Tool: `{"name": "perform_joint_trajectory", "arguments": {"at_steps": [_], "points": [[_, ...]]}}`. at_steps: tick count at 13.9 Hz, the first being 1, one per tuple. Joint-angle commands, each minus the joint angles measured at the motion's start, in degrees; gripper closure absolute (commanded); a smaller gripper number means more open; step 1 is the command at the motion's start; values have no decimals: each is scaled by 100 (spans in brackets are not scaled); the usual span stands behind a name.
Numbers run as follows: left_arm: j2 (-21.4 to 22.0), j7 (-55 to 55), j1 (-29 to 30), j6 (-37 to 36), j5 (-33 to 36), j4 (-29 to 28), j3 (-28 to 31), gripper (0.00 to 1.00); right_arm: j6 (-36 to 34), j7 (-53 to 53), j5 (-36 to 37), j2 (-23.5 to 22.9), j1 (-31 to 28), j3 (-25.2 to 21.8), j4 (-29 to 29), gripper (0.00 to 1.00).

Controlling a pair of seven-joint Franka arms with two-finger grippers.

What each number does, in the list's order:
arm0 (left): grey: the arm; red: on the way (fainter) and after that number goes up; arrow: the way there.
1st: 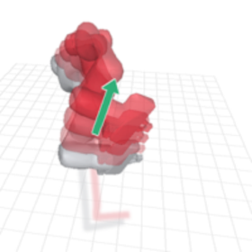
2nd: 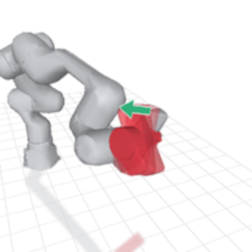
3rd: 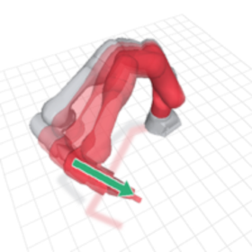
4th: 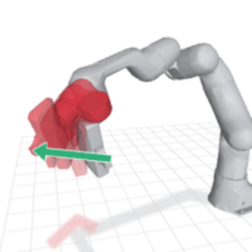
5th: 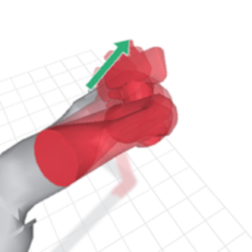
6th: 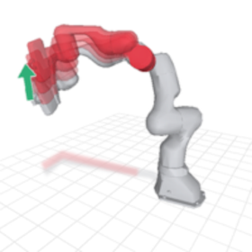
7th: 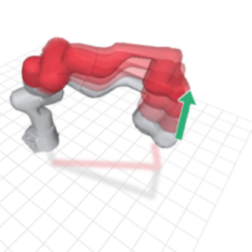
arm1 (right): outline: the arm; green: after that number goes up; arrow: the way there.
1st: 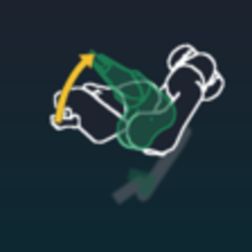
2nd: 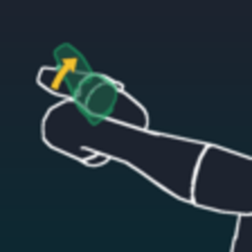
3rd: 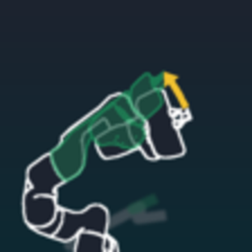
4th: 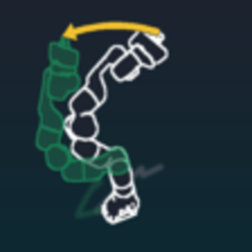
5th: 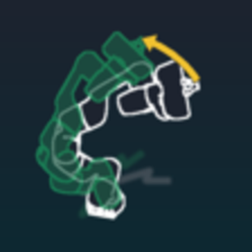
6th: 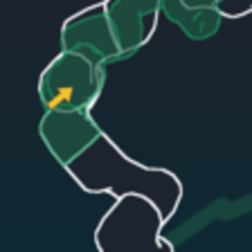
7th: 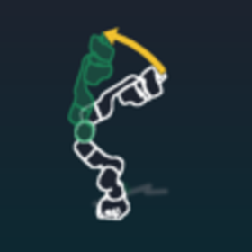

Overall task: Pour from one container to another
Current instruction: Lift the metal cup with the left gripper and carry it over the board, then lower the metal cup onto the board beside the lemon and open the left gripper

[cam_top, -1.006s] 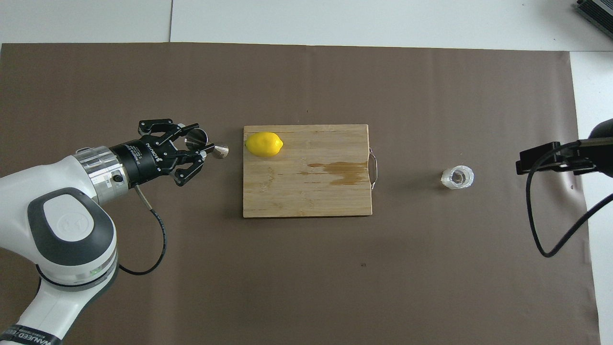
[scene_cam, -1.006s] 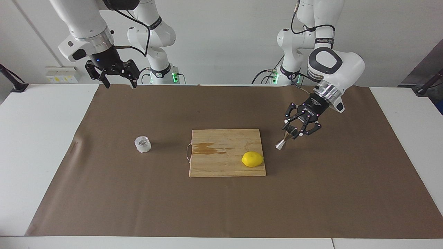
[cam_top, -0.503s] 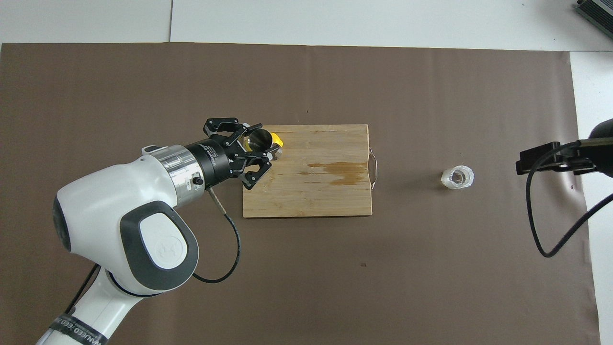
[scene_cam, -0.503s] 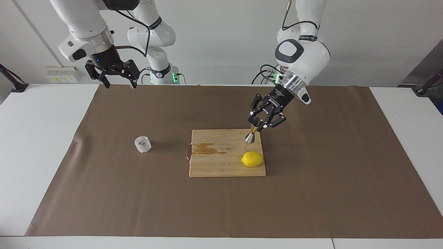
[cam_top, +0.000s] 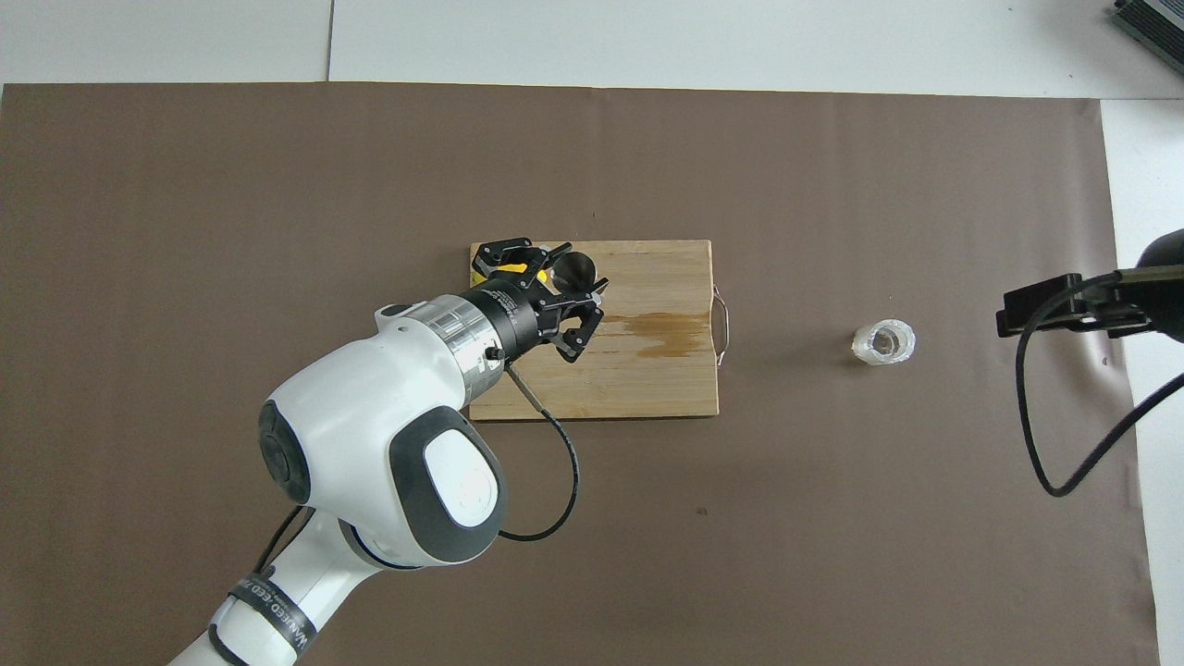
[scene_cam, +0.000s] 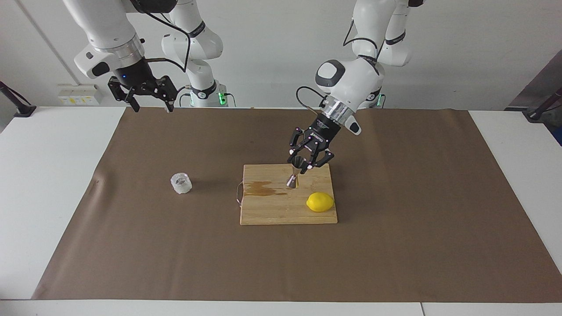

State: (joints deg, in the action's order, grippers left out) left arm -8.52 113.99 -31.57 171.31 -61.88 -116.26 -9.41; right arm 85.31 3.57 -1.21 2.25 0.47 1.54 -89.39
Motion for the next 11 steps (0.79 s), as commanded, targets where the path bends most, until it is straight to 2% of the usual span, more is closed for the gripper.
{"name": "perform_joint_trajectory", "arguments": {"at_steps": [1, 5, 11], "points": [[-772, 123, -305, 445, 149, 534, 53, 100, -94, 39, -90, 47, -12, -23, -8, 0], [-1458, 193, -770, 1210, 141, 762, 18, 100, -94, 39, -90, 47, -12, -23, -8, 0], [-1486, 176, -921, 1265, 150, 754, 9, 100, -94, 39, -90, 47, -12, -23, -8, 0]]}}
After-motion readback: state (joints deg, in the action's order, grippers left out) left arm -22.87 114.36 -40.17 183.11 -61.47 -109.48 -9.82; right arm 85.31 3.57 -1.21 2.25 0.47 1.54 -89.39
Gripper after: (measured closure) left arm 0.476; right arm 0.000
